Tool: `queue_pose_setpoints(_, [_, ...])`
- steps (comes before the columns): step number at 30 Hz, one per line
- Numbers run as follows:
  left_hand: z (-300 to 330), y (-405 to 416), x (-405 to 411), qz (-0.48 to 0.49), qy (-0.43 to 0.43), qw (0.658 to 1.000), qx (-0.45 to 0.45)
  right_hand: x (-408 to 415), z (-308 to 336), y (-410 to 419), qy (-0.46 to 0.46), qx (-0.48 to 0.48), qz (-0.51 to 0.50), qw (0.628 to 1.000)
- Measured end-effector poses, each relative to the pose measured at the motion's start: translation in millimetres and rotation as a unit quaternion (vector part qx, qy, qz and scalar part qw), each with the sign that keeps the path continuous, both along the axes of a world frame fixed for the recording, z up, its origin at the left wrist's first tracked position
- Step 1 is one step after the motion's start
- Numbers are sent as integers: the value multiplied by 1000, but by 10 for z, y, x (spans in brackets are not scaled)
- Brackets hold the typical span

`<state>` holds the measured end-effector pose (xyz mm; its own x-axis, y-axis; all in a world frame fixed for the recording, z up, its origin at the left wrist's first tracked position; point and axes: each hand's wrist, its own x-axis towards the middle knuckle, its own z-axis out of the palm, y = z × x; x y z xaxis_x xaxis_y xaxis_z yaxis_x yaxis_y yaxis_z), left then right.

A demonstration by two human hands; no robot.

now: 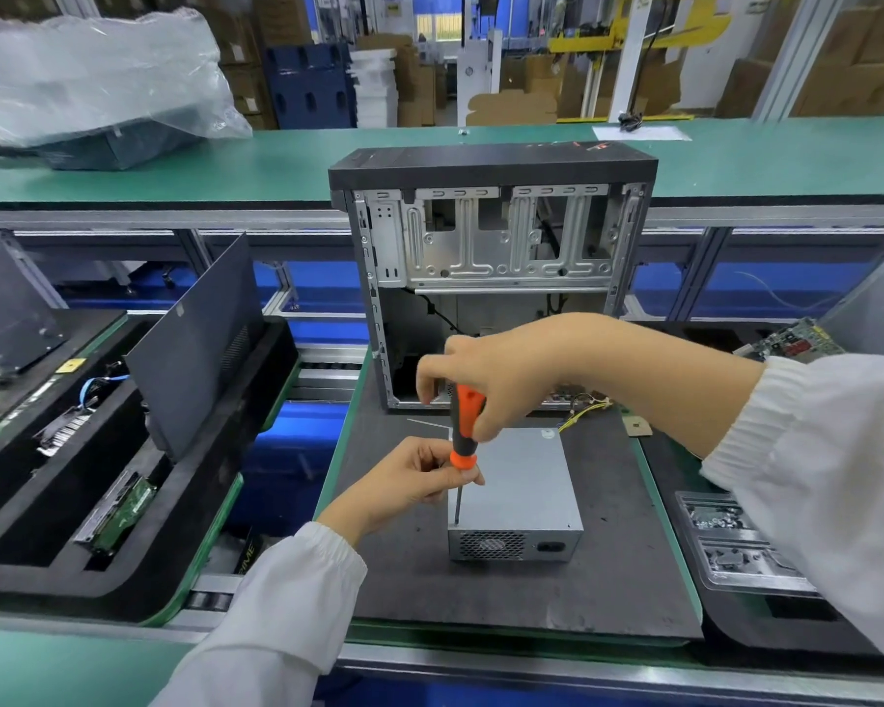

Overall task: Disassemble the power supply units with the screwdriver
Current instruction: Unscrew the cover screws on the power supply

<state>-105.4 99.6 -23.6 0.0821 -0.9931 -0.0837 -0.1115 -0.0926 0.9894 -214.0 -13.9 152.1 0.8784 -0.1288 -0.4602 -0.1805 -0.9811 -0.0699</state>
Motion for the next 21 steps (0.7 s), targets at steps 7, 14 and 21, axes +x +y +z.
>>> queue_pose_setpoints(7, [6, -33, 10, -1, -21, 1000, 4, 50, -150, 16, -78, -87, -47, 992])
queue_pose_setpoints(14, [1, -31, 23, -1, -2, 1000, 3, 11, -14, -16, -59, 1, -7, 998])
queue_pose_setpoints(21, [25, -5, 16, -8, 1, 1000, 1, 59, -98, 13, -57, -63, -17, 996])
